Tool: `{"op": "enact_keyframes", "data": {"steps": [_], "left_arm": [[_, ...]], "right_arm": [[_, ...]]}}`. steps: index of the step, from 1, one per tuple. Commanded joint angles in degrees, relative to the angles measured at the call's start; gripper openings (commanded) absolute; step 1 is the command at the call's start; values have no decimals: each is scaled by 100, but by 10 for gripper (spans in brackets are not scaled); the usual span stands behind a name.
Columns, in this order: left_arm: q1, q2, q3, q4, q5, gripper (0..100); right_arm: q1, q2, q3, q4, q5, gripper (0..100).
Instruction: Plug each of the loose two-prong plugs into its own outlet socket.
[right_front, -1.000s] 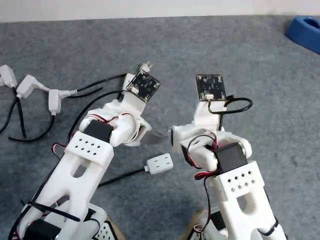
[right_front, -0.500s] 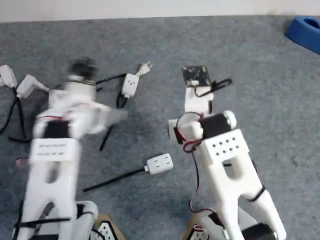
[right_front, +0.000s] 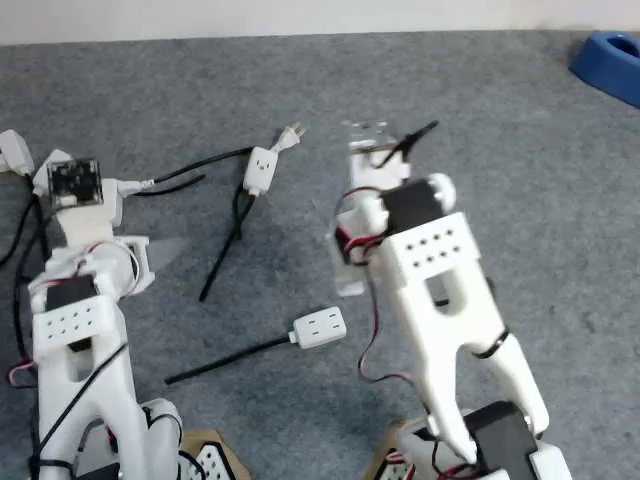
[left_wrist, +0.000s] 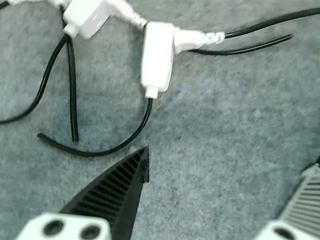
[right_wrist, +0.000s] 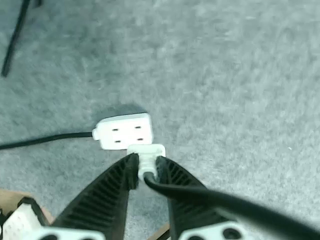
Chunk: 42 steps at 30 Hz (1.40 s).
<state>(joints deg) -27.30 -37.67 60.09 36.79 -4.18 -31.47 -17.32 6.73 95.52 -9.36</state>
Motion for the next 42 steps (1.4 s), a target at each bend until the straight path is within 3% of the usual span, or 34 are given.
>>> {"op": "enact_keyframes", "data": {"steps": [1,4,14,22,29,38,42], "left_arm": [[-145,-163,312,-440,26,432],[-180,-163,444,-554,26,432],[-180,-136,444,-563,18,432],[-145,-127,453,-545,18,432],[-145,-119,453,-554,18,432],[-145,-119,462,-554,18,432],[-145,-110,470,-545,18,432]], "right_arm": [[-673,-57,-277,-154,26,5],[-954,-13,-198,-330,79,5],[-910,-66,1086,-919,642,5],[-927,-66,1042,-804,3473,5],[-1446,-66,1033,-848,5732,6],[-1473,-57,1798,-2633,6224,6],[-1455,-75,2211,-2756,6453,6]]}}
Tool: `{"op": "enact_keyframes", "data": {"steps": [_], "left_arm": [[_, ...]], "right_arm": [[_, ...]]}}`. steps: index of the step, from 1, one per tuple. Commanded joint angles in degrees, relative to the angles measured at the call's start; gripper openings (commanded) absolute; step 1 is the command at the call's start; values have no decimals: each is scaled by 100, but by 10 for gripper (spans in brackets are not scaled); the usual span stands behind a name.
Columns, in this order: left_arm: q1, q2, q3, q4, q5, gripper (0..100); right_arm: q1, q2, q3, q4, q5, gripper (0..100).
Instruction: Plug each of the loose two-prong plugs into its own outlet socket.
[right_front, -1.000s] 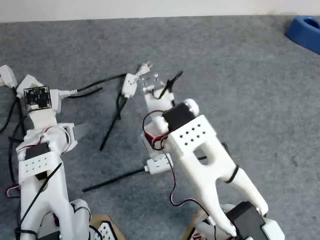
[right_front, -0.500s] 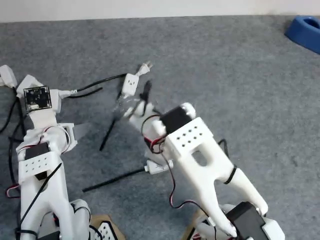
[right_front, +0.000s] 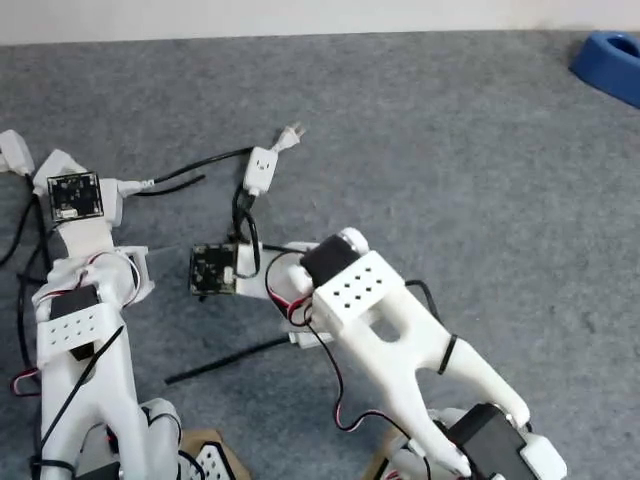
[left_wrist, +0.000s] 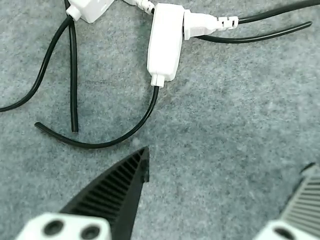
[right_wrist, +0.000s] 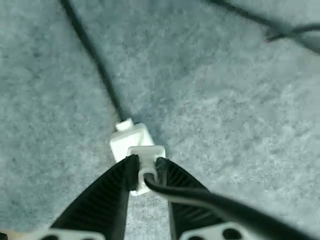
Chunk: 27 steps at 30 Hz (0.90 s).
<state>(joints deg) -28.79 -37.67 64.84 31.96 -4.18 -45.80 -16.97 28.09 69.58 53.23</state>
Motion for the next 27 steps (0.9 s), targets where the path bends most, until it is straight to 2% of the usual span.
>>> {"op": "enact_keyframes", "data": {"steps": [1,8,15,27], "left_arm": [[4,-110,40,-88,18,432],[13,-110,84,-97,18,432],[13,-110,92,-97,18,432],[13,-110,92,-97,18,432]], "right_arm": [[-22,-110,84,-163,202,6],[-57,-998,171,-66,246,6],[-48,-1727,892,75,246,6],[-84,-1824,1464,-470,246,6]]}}
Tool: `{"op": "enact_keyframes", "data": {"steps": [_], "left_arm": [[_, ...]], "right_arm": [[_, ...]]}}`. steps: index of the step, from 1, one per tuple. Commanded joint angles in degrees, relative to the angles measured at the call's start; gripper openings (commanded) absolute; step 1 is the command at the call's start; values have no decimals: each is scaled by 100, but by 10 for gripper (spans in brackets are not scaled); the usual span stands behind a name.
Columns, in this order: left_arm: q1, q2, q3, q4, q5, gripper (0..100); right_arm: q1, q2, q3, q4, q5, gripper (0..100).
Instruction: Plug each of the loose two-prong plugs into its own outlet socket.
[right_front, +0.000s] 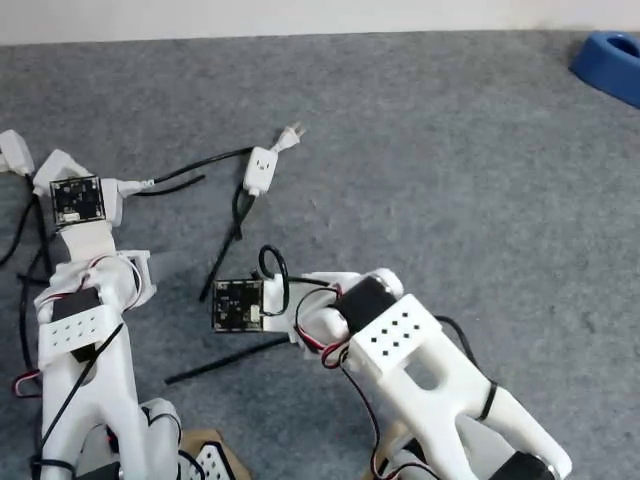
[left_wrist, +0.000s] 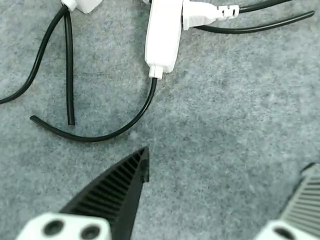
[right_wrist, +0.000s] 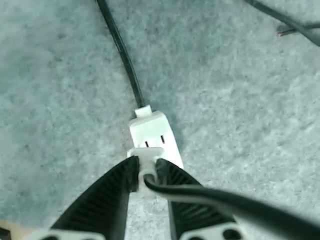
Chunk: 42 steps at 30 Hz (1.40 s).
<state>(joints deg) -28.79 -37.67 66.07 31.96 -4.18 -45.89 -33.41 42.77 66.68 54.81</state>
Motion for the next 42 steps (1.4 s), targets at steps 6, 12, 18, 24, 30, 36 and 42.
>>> {"op": "enact_keyframes", "data": {"steps": [6,12,18,24,30,36,42], "left_arm": [[13,-110,-31,-97,18,432],[13,-110,-31,-97,18,432],[13,-110,-31,-70,18,432],[13,-110,-22,-70,18,432],[13,-110,-22,-62,18,432],[13,-110,-22,-62,18,432],[13,-110,-31,-53,18,432]], "right_arm": [[-110,-180,-13,-242,88,6],[-110,-171,-13,-286,97,6],[-75,541,-22,-567,97,6],[40,1015,-312,-602,70,6],[48,945,-303,-602,-44,6],[558,787,-180,-602,-88,6],[444,409,40,-611,-686,6]]}}
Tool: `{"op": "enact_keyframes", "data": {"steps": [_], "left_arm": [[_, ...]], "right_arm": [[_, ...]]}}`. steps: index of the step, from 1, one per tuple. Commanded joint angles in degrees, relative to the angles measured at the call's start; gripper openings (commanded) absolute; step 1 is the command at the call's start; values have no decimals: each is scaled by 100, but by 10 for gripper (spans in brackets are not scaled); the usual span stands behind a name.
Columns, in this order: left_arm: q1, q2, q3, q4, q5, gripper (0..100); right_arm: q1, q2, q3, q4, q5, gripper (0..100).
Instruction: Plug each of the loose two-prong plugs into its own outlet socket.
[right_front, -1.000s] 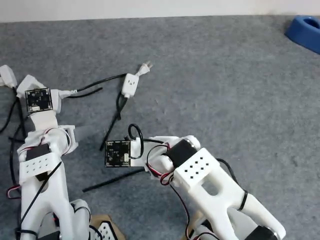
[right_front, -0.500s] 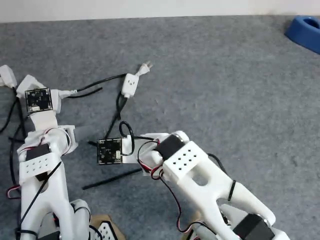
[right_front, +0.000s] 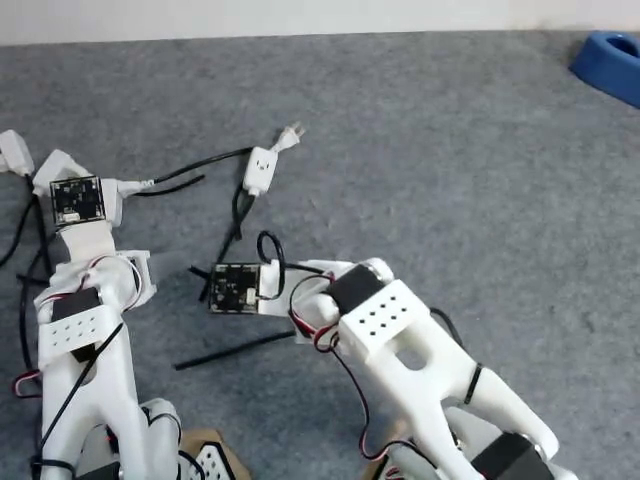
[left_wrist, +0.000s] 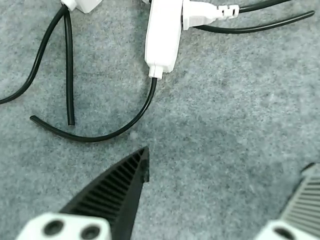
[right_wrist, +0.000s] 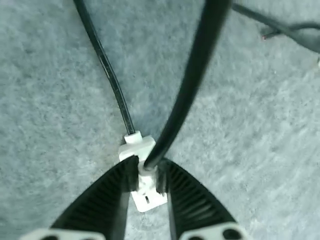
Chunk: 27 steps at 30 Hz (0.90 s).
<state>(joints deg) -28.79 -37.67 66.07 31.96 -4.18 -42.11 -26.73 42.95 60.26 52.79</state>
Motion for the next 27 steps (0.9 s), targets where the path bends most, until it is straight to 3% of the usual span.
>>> {"op": "enact_keyframes", "data": {"steps": [1,8,13,14,17,21,24,27], "left_arm": [[13,-110,-40,-53,18,432],[391,40,-154,62,18,432],[593,1095,-1191,1099,18,432],[699,1349,-1455,1380,18,432],[1086,1930,-2378,2418,0,432],[1903,2158,-3512,3807,-976,432],[2651,1991,-4031,4536,-791,432],[3424,1534,-4180,4756,-475,431]], "right_arm": [[57,-382,-40,-22,-870,6],[629,-514,-1815,576,-4167,6],[1640,22,-2571,875,-7095,6],[1815,189,-2659,936,-7385,6],[2026,637,-2905,1191,-7727,6],[2185,963,-3240,1429,-7930,6],[2396,954,-3371,1402,-8000,6],[2695,963,-3398,1367,-8000,6]]}}
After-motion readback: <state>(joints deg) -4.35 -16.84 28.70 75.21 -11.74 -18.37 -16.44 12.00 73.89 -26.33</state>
